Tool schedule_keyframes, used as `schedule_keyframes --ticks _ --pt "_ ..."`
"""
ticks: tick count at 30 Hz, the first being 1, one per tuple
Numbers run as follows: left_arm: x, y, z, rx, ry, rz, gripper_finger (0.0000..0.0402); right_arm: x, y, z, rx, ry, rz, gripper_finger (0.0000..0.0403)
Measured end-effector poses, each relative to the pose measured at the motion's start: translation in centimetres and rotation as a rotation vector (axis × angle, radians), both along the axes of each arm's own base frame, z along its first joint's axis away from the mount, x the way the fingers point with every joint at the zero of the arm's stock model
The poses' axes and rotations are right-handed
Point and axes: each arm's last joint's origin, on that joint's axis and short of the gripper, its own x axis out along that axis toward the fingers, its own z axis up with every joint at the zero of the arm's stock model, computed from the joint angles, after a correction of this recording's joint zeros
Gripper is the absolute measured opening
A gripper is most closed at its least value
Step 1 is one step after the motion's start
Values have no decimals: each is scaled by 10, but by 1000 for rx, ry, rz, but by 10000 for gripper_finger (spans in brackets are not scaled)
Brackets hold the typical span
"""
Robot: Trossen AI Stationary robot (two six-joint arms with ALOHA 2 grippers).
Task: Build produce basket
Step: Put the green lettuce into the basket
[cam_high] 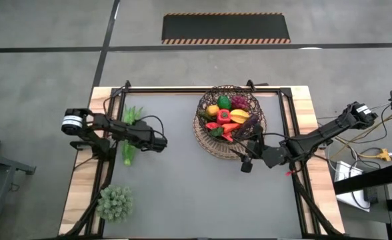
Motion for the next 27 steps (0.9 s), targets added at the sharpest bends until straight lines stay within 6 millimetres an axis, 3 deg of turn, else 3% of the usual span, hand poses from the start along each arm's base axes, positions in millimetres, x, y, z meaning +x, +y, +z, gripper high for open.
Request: schedule_keyframes --ticks 20,27 --pt "10 2 -33 -7 120 10 270 -1 0 -4 12 5 -4 239" --pt "10 2 -36 -11 136 12 229 -1 0 -4 12 5 -4 244"
